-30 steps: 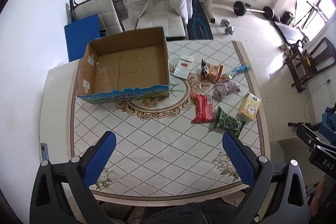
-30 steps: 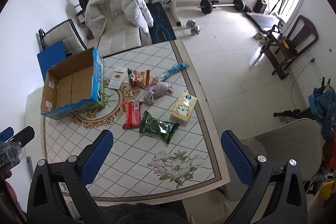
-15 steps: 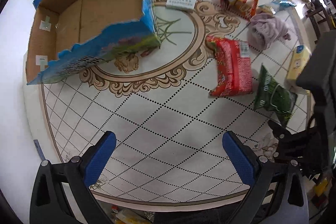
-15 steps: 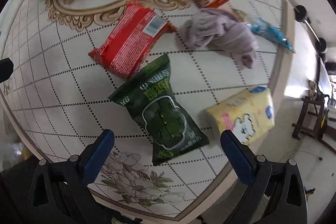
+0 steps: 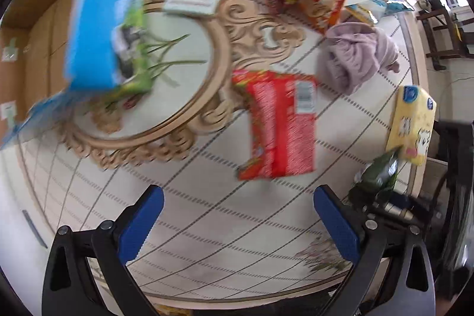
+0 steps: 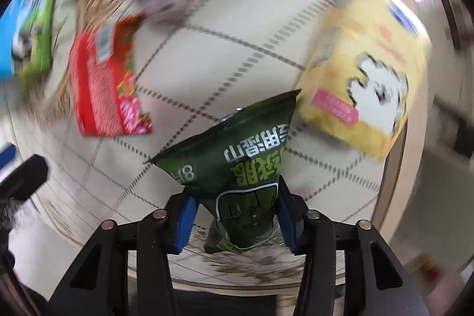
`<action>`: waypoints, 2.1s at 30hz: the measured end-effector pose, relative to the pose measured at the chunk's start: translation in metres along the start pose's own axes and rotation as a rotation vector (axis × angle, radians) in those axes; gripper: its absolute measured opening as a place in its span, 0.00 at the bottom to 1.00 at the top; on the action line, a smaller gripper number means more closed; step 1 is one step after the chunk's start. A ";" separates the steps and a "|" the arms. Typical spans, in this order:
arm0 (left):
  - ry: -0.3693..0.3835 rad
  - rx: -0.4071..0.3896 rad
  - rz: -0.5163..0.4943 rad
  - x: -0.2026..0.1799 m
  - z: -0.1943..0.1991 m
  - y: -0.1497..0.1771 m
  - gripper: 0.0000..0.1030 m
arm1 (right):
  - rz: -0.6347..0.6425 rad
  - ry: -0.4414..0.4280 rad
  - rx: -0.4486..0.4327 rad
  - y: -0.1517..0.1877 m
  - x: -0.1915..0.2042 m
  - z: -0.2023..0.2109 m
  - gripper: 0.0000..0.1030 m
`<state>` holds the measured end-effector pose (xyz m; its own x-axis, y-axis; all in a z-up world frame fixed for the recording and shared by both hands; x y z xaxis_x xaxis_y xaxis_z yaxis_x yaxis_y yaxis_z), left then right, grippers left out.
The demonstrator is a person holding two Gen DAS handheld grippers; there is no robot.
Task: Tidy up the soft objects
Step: 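Grasp the red snack pack with the left tool while the right tool grasps the green snack bag, then carry both snacks over the box and open both tools to drop them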
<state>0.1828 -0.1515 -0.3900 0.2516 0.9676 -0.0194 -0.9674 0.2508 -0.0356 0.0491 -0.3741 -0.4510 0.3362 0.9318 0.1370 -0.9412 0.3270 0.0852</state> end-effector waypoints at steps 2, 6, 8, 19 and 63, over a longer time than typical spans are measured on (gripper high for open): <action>-0.006 0.027 -0.026 -0.013 -0.016 -0.010 1.00 | -0.078 -0.012 -0.019 0.001 -0.011 0.001 0.47; -0.002 0.090 -0.058 -0.034 -0.049 -0.020 1.00 | -0.162 -0.041 -0.017 0.003 -0.028 0.007 0.46; -0.017 0.110 -0.092 -0.043 -0.060 -0.021 0.99 | -0.174 -0.041 -0.015 0.003 -0.032 0.008 0.46; -0.032 0.086 -0.153 -0.067 -0.068 -0.014 0.61 | -0.152 0.003 -0.005 -0.011 -0.010 -0.009 0.46; -0.055 -0.246 0.088 0.283 0.125 -0.117 0.44 | 0.311 -0.192 -0.140 -0.165 0.408 0.112 0.34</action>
<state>0.3636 0.0963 -0.2669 0.1583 0.9872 0.0214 -0.9475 0.1580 -0.2781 0.3457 -0.0653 -0.2988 0.0217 0.9477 0.3183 -0.9903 0.0641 -0.1233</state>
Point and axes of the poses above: each gripper's, at about its wrist camera, not at the fingertips, and z roughly against the way its jaws point, x to its left, y to its underside, the point moved 3 cm from there along -z, roughly the way its jaws point, and after that the axes turned 13 degrees about -x, right-handed, at the moved point
